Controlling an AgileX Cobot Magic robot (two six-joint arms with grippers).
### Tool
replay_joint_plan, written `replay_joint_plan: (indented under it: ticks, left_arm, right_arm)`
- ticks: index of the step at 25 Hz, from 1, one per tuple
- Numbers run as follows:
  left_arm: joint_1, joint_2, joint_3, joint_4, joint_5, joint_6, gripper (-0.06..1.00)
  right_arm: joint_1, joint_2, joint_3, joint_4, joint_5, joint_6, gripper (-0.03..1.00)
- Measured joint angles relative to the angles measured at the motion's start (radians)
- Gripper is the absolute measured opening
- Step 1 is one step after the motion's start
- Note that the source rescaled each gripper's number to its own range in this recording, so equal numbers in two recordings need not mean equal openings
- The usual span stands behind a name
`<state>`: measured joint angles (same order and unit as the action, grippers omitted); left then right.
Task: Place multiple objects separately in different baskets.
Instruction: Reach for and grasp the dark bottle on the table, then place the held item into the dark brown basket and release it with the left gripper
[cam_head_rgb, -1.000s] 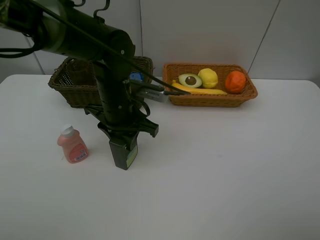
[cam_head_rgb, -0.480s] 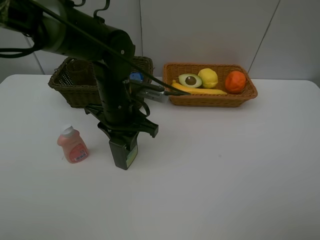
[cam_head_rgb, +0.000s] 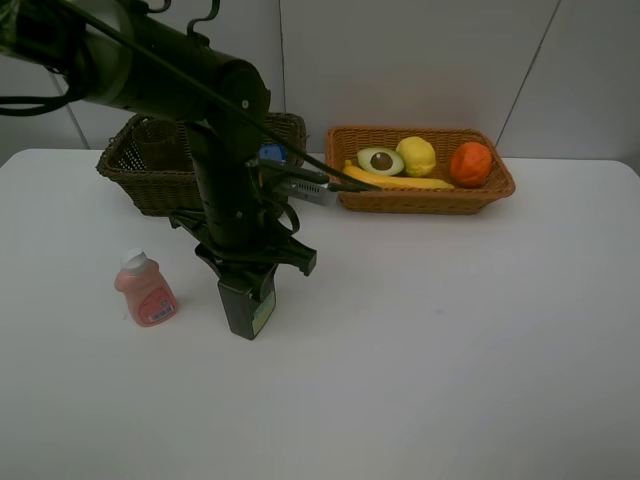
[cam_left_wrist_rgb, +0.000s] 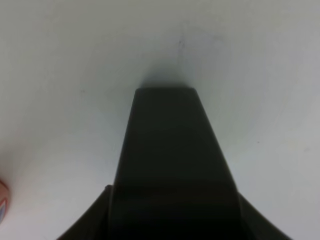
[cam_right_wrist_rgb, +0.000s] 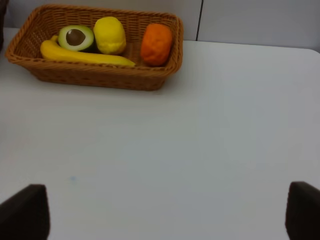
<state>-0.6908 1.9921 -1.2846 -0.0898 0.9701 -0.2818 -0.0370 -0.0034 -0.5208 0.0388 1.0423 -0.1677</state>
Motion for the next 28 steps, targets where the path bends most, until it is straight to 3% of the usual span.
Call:
replay_joint_plan:
  ticks: [10,19,28]
  left_arm:
    - [0.000,-0.028,-0.015,0.000,0.076,0.022,0.50]
    - [0.000,-0.053,-0.138,0.000,0.232,0.031,0.50]
    - [0.000,-0.053,-0.285,-0.001,0.243,0.059,0.50]
  right_arm:
    - [0.000,0.000,0.000,0.000,0.000,0.000,1.00]
    - [0.000,0.000,0.000,0.000,0.000,0.000,1.00]
    - [0.000,0.000,0.000,0.000,0.000,0.000,1.00]
